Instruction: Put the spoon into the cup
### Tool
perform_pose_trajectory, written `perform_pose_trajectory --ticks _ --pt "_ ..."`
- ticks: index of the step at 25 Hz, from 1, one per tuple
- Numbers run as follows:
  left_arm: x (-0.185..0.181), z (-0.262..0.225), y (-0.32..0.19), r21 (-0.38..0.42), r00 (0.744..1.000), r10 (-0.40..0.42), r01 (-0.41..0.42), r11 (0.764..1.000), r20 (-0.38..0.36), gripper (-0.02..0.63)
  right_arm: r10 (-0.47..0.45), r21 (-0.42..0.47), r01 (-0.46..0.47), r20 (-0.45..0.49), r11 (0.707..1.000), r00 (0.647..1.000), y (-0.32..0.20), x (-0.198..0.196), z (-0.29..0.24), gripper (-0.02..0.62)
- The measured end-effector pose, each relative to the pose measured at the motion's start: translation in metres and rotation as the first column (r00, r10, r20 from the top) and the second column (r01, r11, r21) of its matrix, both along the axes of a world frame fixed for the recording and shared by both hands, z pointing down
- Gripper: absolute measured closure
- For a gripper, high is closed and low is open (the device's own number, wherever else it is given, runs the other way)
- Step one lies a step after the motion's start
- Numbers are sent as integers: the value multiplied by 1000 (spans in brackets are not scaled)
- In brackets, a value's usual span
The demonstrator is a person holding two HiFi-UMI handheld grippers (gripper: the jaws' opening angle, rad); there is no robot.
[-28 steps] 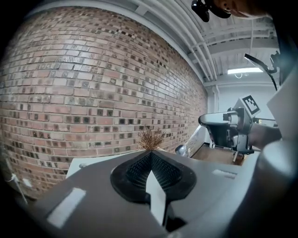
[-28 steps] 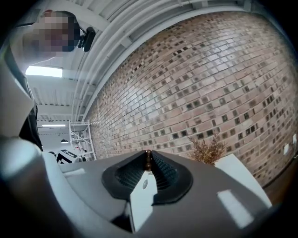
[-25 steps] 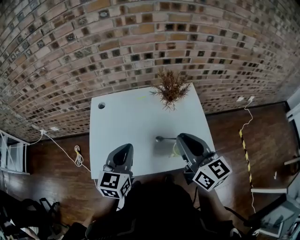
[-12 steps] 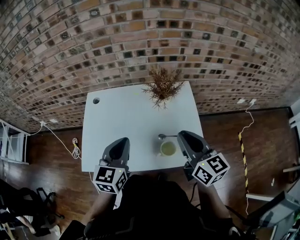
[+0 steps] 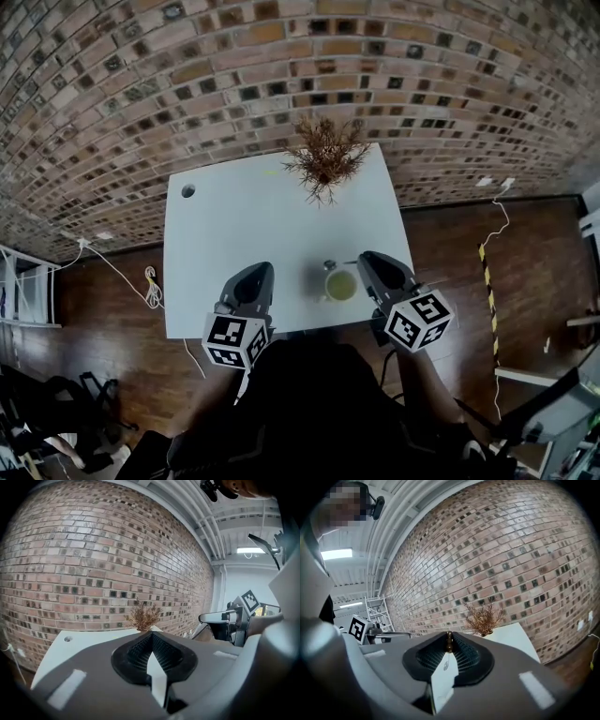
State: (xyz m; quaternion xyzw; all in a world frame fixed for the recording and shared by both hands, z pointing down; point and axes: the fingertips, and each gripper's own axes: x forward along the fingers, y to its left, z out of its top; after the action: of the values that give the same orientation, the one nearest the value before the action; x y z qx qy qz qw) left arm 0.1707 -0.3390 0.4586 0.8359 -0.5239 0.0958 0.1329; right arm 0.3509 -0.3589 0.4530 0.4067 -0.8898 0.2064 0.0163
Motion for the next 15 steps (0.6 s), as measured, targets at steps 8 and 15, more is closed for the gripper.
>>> perform_pose_trajectory --ticks 8,15 --pt "4 42 -15 -64 999 34 -35 997 -18 612 36 -87 -44 -84 995 996 -4 7 51 549" --pt "30 78 -21 -135 995 97 -100 986 -25 612 50 -155 -69 -127 986 991 -1 19 88 549"
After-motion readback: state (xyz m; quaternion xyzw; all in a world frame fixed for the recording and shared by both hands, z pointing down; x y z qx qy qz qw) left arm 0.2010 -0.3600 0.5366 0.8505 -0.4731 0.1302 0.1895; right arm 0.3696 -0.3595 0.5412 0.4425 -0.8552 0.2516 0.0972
